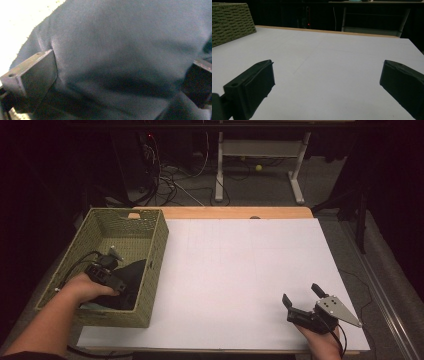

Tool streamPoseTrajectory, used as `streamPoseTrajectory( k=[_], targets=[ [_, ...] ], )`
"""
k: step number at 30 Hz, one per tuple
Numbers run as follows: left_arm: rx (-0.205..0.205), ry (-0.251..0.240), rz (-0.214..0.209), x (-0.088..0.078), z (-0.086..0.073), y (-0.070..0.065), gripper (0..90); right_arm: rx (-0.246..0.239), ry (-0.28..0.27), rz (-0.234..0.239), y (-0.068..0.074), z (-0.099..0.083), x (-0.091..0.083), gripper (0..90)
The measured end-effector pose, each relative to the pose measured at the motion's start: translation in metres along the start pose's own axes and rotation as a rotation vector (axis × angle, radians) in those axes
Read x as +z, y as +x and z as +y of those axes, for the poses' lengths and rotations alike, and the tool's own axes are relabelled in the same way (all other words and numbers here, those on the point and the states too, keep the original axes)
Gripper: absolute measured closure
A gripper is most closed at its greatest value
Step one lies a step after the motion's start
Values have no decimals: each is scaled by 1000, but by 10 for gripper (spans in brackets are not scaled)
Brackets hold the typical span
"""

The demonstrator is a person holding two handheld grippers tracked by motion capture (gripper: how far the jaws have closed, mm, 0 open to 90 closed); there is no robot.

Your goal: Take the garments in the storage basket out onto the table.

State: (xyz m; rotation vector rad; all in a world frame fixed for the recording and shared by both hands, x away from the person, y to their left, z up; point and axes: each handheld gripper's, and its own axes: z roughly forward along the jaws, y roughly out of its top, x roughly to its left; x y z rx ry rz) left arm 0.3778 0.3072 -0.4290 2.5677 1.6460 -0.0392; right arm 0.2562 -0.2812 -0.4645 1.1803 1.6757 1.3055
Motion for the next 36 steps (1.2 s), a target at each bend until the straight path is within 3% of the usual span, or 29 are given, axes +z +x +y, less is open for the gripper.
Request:
streamPoseTrajectory(
  k=[5,13,29,36],
  targets=[
    [15,-16,29,11,3,-3,0,-4,2,0,1,0,2,0],
    [22,-24,19,13,4,-1,0,-11,2,7,2,1,3,0],
    [15,-53,20,5,0,-1,0,-3,2,1,0,0,2,0],
    [47,-34,66,15,2,-8,0,-7,-1,4,2,1,1,0]
  ],
)
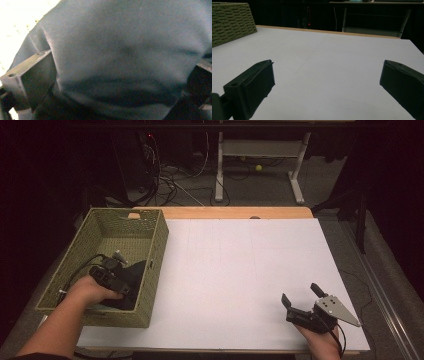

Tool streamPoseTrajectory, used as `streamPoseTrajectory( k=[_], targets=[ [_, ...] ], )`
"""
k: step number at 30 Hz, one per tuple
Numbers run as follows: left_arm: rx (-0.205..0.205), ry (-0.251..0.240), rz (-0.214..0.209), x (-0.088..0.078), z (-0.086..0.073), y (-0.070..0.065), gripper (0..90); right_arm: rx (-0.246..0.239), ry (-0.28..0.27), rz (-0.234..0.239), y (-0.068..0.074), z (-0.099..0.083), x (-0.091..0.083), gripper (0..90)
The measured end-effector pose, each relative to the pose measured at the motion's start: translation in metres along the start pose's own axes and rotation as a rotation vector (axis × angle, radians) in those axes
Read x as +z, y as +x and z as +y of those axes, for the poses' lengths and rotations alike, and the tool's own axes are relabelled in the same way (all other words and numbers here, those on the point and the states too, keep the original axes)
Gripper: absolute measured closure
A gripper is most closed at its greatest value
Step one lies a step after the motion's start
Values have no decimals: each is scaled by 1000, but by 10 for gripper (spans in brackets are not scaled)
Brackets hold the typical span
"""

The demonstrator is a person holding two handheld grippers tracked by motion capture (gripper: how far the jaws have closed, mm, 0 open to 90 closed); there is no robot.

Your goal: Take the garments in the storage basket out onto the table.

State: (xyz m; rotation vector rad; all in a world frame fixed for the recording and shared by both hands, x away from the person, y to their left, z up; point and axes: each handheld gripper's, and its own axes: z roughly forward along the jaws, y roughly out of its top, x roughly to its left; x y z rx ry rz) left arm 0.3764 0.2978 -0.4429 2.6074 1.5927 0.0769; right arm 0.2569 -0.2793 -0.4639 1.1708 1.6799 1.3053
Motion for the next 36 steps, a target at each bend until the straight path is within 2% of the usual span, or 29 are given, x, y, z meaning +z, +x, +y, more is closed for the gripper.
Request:
streamPoseTrajectory(
  k=[4,5,9,11,16,17,22,24,30,36],
  targets=[
    [3,28,0,2,4,0,0,-3,2,4,1,0,1,0],
    [5,49,2,2,7,-1,0,-2,2,6,2,0,1,0],
    [11,64,-11,1,10,-2,32,-7,4,10,3,0,2,0],
    [13,66,-27,-1,10,-3,93,-3,3,11,3,0,2,0],
    [17,58,-40,-2,9,-3,177,-3,6,13,2,0,4,0],
    [9,71,-45,-3,11,-4,200,0,10,14,3,-1,5,0],
    [18,62,-48,-5,10,-4,264,0,13,20,2,-2,5,0],
    [20,44,-49,-5,8,-4,287,4,13,20,2,-2,5,0],
    [17,30,-53,-5,6,-4,273,17,8,23,1,-2,4,0],
    [38,8,-39,-5,4,-5,274,8,6,21,1,-1,5,0]
  ],
)
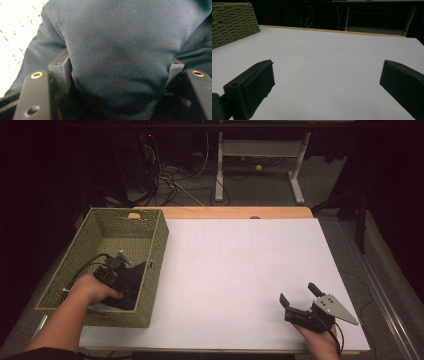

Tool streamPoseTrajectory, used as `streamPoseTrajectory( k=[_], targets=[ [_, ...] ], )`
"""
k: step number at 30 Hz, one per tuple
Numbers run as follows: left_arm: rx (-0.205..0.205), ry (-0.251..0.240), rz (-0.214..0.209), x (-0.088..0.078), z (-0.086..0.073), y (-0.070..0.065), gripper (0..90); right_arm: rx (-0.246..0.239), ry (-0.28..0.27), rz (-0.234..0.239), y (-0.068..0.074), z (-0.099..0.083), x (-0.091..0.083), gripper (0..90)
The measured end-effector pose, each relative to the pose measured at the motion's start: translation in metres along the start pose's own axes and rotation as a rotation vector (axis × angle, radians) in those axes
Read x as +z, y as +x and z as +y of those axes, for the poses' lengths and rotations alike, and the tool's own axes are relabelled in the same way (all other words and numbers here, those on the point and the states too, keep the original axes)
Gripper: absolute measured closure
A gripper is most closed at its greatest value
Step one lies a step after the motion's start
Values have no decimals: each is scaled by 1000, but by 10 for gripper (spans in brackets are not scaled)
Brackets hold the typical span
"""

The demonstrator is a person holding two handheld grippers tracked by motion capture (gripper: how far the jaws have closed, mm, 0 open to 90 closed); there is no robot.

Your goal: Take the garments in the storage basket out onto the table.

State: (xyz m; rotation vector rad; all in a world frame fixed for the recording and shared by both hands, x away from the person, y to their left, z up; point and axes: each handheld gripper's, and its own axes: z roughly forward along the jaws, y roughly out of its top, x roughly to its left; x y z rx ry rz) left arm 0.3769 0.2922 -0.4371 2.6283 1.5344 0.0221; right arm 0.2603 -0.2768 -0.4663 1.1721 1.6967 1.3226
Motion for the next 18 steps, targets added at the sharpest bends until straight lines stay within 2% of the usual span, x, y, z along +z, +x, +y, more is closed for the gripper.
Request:
streamPoseTrajectory(
  k=[1,3,9,18],
  targets=[
    [22,-18,11,-1,-2,-1,276,4,2,-1,0,0,1,0],
    [22,-25,9,-1,-3,0,278,2,1,-2,0,0,0,0],
    [12,-23,-25,-3,-2,5,280,2,1,-4,-1,0,0,0],
    [-2,-27,-17,-2,-3,2,297,-2,8,-2,0,-1,1,0]
  ],
)
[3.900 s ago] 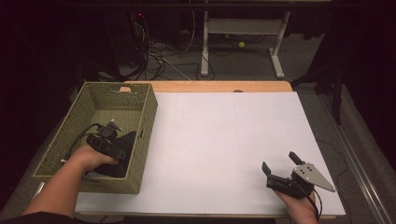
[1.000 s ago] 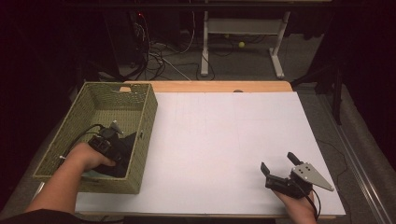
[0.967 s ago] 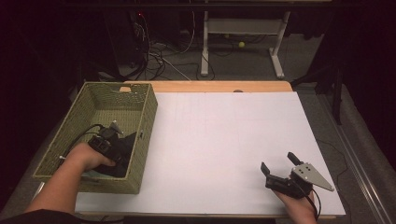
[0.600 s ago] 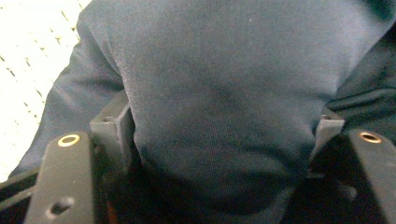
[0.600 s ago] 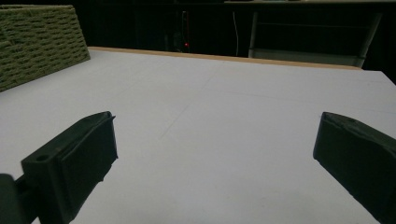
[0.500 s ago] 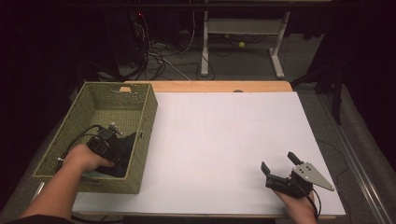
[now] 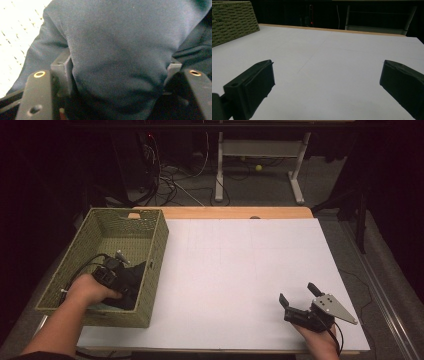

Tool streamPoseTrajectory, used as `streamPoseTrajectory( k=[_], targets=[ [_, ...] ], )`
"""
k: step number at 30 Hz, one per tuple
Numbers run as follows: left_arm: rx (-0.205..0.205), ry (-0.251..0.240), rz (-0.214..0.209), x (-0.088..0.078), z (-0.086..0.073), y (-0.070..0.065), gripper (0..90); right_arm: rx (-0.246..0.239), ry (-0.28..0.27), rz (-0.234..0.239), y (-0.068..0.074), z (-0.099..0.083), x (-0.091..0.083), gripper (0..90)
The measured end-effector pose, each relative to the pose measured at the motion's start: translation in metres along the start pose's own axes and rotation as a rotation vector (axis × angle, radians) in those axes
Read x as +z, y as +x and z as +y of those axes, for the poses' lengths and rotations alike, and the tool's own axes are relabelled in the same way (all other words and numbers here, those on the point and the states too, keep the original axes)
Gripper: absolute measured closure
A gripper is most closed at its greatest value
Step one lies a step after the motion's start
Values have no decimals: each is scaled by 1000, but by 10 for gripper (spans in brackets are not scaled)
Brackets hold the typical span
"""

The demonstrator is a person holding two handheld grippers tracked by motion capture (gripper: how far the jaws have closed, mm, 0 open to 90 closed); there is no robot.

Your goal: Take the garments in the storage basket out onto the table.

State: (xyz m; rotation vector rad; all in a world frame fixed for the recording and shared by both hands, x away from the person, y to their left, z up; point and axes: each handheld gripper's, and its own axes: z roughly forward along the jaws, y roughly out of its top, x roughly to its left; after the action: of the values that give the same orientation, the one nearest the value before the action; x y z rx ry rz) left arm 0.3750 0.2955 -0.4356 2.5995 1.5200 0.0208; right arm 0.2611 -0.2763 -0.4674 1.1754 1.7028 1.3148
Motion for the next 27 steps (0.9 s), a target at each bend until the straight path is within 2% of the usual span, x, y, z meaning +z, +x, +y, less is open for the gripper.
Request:
streamPoseTrajectory(
  k=[13,20,27],
  targets=[
    [-17,5,-17,-3,-1,-5,447,3,-9,-1,0,1,-2,0],
    [-30,12,-23,-4,-1,-4,472,2,-9,1,-1,1,-1,0],
    [-51,51,-11,-8,3,-7,488,5,-3,-7,-3,0,-1,0]
  ],
)
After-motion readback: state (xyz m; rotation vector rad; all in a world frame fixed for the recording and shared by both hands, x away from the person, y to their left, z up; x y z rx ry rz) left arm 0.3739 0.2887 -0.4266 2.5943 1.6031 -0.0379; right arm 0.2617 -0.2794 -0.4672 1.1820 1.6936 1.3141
